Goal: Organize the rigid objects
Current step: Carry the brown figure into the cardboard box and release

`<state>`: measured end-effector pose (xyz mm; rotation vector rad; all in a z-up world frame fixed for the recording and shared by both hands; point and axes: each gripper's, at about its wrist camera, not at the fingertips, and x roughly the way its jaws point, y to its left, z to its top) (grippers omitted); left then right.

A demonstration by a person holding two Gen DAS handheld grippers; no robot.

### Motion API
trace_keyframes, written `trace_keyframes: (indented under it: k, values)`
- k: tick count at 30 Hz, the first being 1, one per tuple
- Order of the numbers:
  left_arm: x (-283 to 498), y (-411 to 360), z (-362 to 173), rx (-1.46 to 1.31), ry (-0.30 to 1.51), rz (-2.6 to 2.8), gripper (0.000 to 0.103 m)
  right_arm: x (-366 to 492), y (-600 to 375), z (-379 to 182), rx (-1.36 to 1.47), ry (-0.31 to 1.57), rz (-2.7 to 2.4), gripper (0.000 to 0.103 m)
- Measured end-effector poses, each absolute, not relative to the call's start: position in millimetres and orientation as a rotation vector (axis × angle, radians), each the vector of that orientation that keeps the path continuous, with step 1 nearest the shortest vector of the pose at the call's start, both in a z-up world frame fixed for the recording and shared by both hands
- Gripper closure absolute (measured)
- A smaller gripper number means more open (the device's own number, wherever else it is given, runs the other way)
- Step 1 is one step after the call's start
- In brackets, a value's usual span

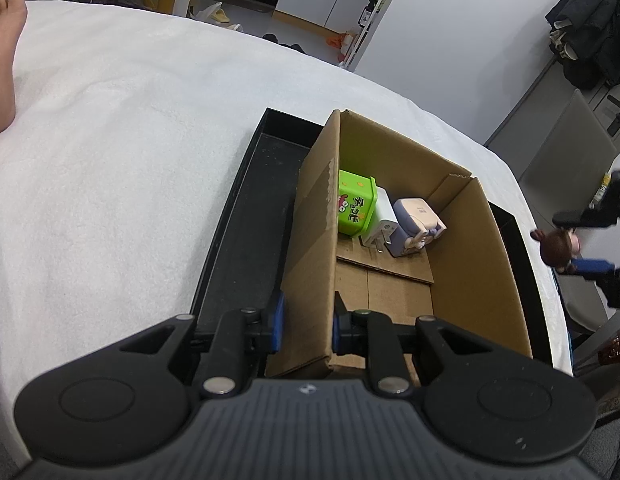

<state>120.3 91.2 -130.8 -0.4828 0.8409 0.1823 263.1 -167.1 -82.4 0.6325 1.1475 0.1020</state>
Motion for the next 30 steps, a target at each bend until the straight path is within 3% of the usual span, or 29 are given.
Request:
trace_keyframes:
  k: [30]
  values:
    - [121, 96, -132, -0.507, 0.850, 0.170, 0.082, 255, -33, -79, 0.351, 1.232, 0.317, 0.064]
